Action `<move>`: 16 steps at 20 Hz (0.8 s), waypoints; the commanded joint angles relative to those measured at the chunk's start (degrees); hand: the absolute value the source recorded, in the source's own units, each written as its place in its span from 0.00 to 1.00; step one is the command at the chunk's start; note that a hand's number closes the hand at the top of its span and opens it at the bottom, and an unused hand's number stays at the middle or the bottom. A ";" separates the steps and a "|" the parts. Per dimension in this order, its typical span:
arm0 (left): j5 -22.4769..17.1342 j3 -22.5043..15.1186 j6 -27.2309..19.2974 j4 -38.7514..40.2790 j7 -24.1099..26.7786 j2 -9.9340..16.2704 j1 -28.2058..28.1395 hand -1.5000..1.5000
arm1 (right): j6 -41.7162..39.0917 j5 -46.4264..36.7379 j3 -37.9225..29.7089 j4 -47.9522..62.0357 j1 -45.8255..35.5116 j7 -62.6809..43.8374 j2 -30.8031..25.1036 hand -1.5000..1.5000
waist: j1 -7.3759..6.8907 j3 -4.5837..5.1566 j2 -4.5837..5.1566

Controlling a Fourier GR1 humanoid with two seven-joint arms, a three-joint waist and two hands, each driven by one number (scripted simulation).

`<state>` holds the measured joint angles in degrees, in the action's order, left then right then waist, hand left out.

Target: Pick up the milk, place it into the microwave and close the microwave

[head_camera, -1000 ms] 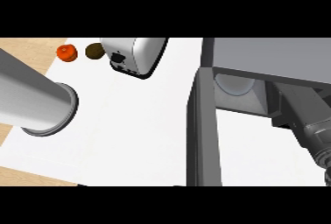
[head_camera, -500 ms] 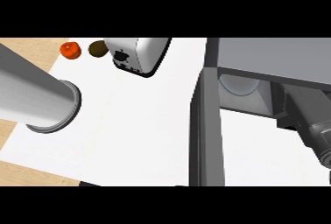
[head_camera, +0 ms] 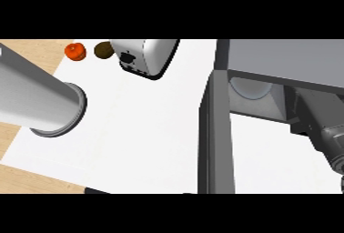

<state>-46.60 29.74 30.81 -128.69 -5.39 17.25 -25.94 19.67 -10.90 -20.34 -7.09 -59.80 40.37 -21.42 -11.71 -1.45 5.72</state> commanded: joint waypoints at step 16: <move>2.49 -3.23 0.09 2.78 -2.02 1.51 3.63 0.00 | 1.87 -4.01 5.06 1.50 -8.91 -8.08 7.85 0.00 | -1.23 1.21 -1.04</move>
<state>-44.46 27.39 30.74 -126.54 -6.73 18.30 -22.91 19.56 -13.43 -16.67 -5.41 -63.24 35.51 -16.49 -12.03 -2.46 5.44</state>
